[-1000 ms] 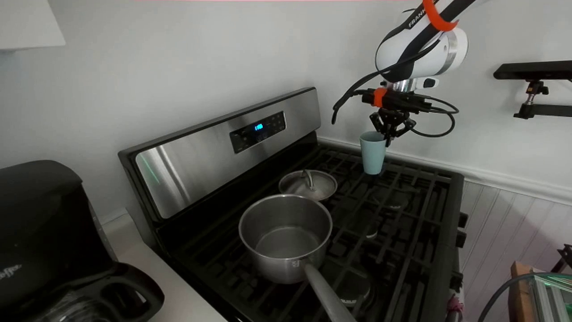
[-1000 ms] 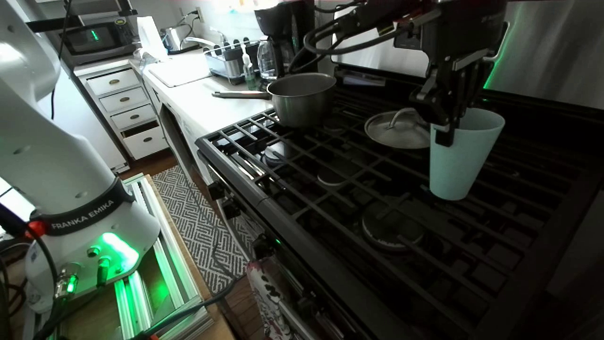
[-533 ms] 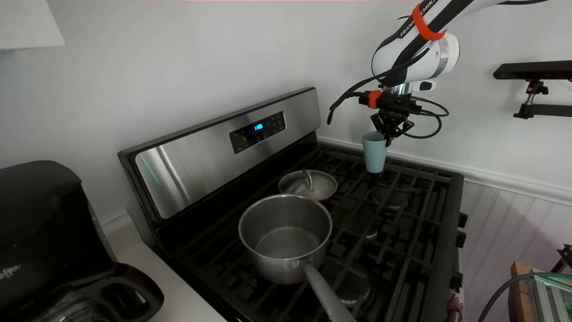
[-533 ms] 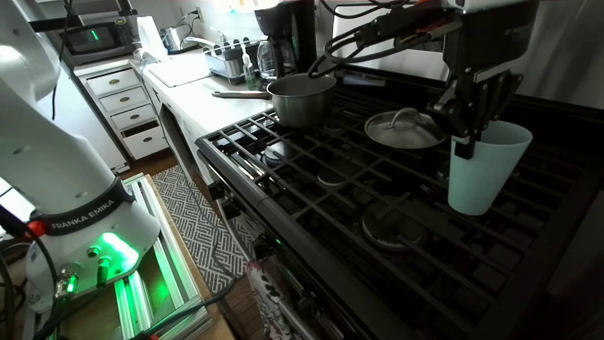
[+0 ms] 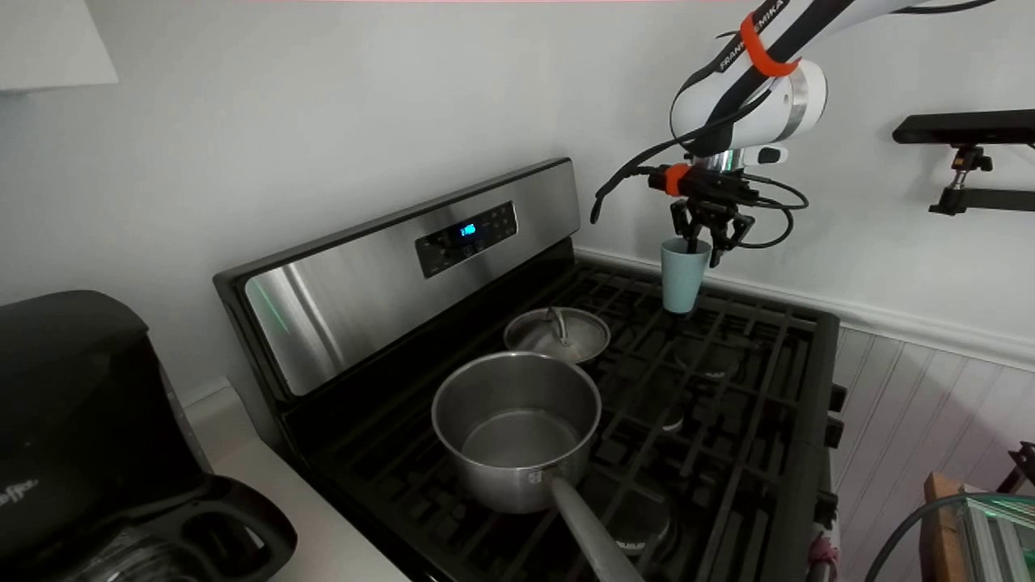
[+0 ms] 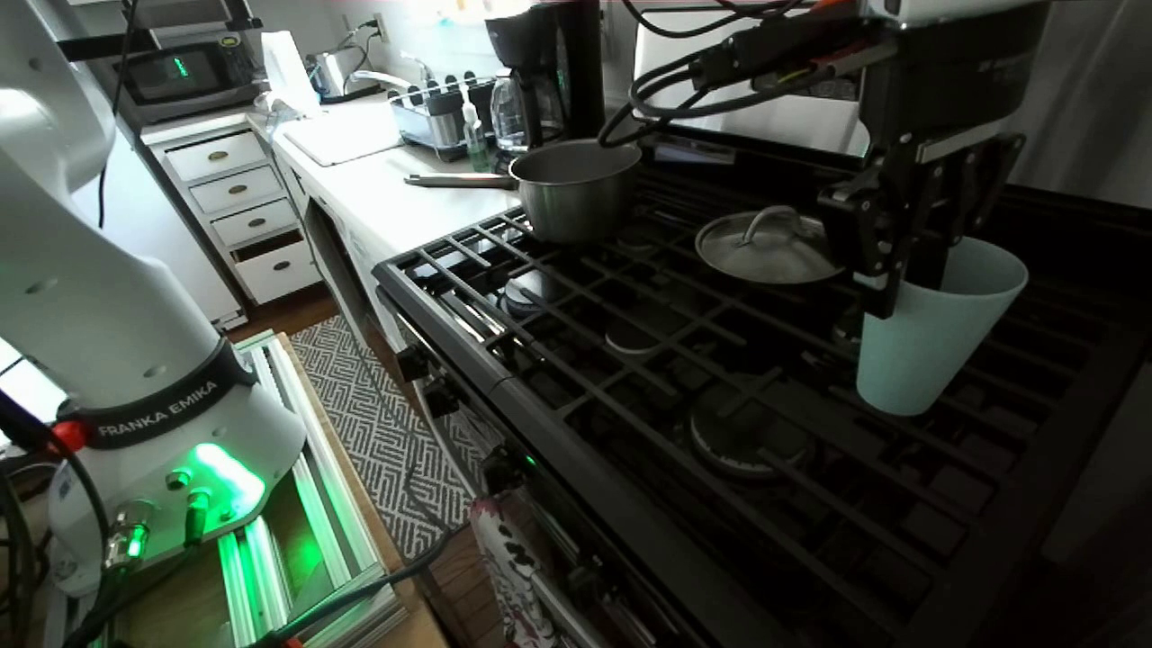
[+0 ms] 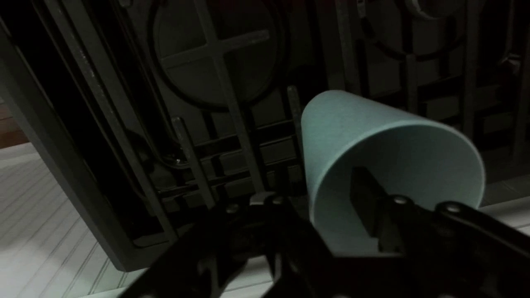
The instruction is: Move the cup from the pot to the right side of the stove
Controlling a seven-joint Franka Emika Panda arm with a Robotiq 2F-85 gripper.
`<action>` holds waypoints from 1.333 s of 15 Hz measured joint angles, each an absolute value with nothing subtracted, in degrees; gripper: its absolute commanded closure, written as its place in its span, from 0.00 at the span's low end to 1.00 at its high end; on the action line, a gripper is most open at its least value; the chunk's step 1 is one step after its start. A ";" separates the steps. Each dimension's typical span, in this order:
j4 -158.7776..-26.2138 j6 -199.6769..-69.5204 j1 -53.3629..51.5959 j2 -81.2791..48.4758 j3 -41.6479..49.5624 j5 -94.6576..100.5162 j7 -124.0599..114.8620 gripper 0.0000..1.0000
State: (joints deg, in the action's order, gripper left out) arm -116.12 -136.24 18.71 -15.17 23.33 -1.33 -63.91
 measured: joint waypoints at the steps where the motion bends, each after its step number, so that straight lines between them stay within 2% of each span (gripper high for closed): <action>1: -115.96 -135.99 18.71 -15.17 23.50 -1.33 -63.93 0.16; 3: -115.65 -135.84 18.70 -15.14 23.81 -1.31 -63.94 0.02; 4: -115.50 -135.84 18.67 -15.04 23.98 -1.26 -63.94 0.00; 11: -116.61 -137.05 18.33 -8.69 23.28 -1.01 -55.80 0.00; 20: -118.53 -136.79 13.02 -6.21 15.51 -0.96 -38.84 0.00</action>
